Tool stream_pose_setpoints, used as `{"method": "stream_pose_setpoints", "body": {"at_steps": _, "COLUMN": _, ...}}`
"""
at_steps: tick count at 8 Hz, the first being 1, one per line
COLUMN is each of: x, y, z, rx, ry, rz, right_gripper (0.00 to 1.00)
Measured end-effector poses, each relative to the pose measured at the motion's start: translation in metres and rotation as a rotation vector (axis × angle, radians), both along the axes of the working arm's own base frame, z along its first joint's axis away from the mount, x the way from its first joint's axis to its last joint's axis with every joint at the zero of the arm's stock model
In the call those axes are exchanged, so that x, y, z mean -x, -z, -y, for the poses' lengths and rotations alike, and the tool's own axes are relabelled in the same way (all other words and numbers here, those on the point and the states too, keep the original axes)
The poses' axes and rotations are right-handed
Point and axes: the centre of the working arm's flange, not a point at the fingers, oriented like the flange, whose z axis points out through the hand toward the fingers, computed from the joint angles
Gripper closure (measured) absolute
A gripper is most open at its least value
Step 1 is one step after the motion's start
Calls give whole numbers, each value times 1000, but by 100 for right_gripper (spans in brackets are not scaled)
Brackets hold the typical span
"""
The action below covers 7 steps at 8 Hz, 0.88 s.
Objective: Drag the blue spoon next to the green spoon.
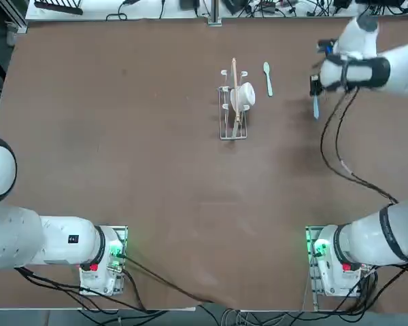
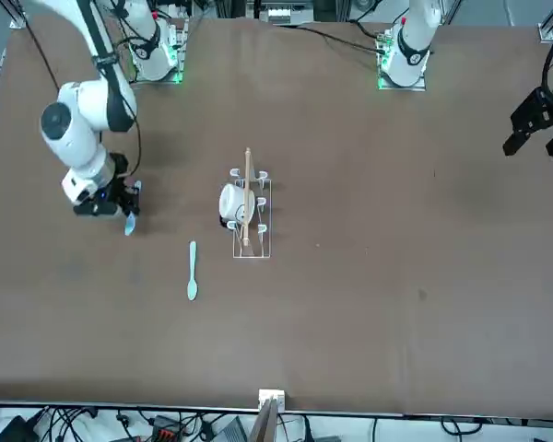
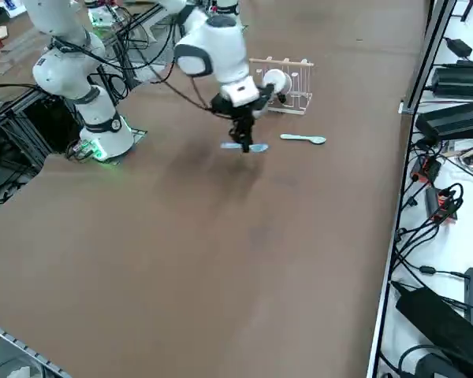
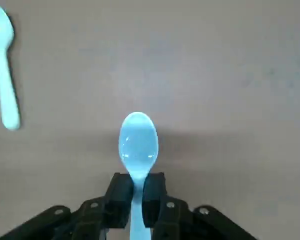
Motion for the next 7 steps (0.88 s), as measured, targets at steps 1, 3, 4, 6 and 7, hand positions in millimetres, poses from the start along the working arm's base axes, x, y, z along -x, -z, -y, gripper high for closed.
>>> {"method": "stream_pose_setpoints", "body": {"at_steps": 1, "x": -32, "y": -9, "z": -12, "rx": 4, "ry": -14, "rz": -24, "right_gripper": 85}}
{"method": "stream_pose_setpoints", "body": {"at_steps": 3, "x": -86, "y": -14, "z": -33, "rx": 12, "ry": -37, "rz": -52, "right_gripper": 85}}
{"method": "stream_pose_setpoints", "body": {"at_steps": 4, "x": -107, "y": -8, "z": -38, "rx": 15, "ry": -40, "rz": -60, "right_gripper": 85}}
{"method": "stream_pose_setpoints", "body": {"at_steps": 6, "x": -136, "y": 6, "z": -45, "rx": 18, "ry": -45, "rz": -56, "right_gripper": 85}}
{"method": "stream_pose_setpoints", "body": {"at_steps": 7, "x": -145, "y": 15, "z": -49, "rx": 19, "ry": -48, "rz": -57, "right_gripper": 85}}
